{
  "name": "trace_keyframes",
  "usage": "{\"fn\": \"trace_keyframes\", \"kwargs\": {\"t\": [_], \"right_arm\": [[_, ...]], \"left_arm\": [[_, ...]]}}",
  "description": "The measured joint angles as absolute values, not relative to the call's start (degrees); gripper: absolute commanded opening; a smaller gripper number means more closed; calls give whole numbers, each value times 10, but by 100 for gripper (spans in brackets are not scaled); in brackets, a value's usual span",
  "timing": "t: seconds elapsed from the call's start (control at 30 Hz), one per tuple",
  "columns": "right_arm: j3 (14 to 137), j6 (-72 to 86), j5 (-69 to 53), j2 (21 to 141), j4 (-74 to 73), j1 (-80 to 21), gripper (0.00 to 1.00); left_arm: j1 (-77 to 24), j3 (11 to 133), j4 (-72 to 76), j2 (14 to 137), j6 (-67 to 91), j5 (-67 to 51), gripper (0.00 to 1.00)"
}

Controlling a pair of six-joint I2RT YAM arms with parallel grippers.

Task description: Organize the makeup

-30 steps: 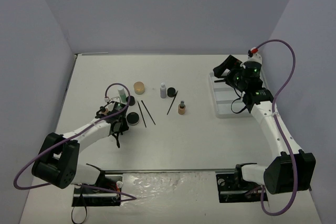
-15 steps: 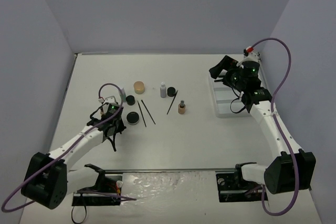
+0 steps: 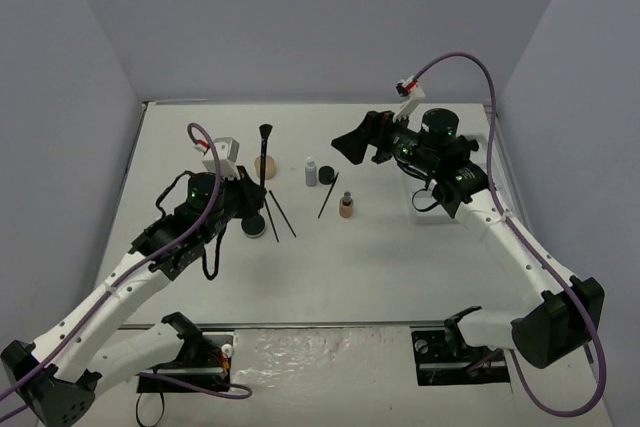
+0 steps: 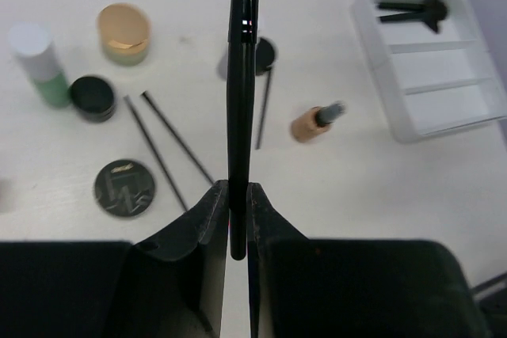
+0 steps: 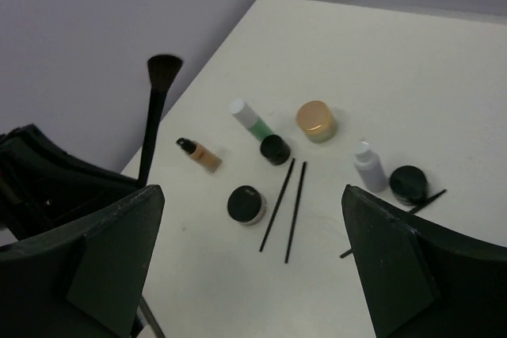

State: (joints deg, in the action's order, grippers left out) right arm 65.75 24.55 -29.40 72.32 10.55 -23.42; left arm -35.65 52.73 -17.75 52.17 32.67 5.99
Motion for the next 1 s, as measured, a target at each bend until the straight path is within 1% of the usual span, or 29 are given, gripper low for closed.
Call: {"fn": "trace_keyframes", "kwargs": {"t": [0.17,0.3,0.47,0.8,1.0], "right_arm": [[656,288,-311,755,186,-291,80],[656,308,-313,783,222,-325,71],[656,319,-308,804,239,-346,67],[656,319,-282,810,251,-350,53],[656,317,-253,811,244,-353,50]], "left_arm": [[-407,575,-131,572,312,51,0],[-428,584,-99,616,306,41,0],[-443,586,-84,640,304,34,0],[-446,588,-67,641,303,41,0],[-449,588,-59,641,301,43,0]]}}
